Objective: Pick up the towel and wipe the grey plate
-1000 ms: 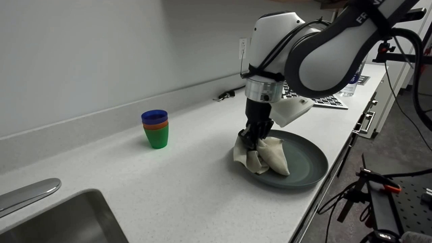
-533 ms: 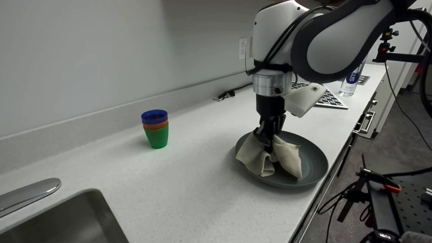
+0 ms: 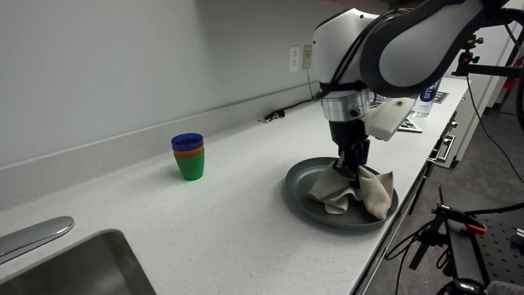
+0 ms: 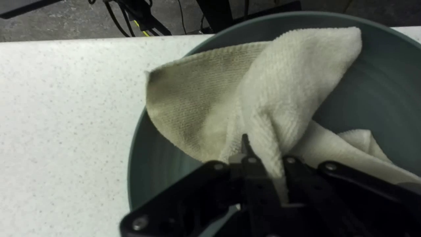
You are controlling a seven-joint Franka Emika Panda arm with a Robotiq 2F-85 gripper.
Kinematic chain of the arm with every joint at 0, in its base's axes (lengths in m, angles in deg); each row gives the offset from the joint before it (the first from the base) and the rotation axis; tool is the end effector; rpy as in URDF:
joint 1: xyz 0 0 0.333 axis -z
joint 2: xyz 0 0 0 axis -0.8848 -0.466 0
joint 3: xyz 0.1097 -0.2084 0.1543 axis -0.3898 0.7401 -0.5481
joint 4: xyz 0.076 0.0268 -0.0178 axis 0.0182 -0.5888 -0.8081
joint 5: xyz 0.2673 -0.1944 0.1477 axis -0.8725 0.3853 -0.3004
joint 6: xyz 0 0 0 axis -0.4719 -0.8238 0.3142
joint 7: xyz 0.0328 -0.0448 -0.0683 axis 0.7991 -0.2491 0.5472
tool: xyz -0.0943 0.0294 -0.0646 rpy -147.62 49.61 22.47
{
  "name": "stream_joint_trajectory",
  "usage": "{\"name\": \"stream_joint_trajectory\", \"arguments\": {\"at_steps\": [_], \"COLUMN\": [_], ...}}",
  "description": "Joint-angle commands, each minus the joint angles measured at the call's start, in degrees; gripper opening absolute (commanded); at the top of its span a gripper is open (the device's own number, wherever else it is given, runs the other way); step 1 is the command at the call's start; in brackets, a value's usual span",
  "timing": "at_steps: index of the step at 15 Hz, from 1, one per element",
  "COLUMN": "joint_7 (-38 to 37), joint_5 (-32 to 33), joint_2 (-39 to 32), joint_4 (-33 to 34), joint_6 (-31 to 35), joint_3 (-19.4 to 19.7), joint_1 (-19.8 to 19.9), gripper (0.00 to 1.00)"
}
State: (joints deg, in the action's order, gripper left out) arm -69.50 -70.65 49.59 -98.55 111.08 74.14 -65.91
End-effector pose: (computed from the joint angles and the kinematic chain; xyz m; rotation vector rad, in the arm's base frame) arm 0.4447 0.0313 0.2302 2.9574 -0.3547 -0.3713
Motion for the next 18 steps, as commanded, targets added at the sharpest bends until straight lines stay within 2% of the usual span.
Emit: {"name": "stream_joint_trajectory", "arguments": {"at_steps": [1,4,9,16,18], "joint_7": [-1.1,-4.4,-14.8,-27.1,-28.7], "joint_5": [3.9,9.6,23.4,38.0,38.5], "joint_2": [0.2,-1.2,-4.5,-6.6,-6.9], "joint_4": [-0.8,-0.2,1.7,5.2,5.9], "joint_6": [2.7,8.0,17.1,22.8,23.7], "joint_3": [1.5,2.7,4.9,5.7,4.9], "joint_1": [0.5,0.1,-1.7,-4.5,-4.4], "gripper": [0.02,0.02,0.02,0.02,0.02]}}
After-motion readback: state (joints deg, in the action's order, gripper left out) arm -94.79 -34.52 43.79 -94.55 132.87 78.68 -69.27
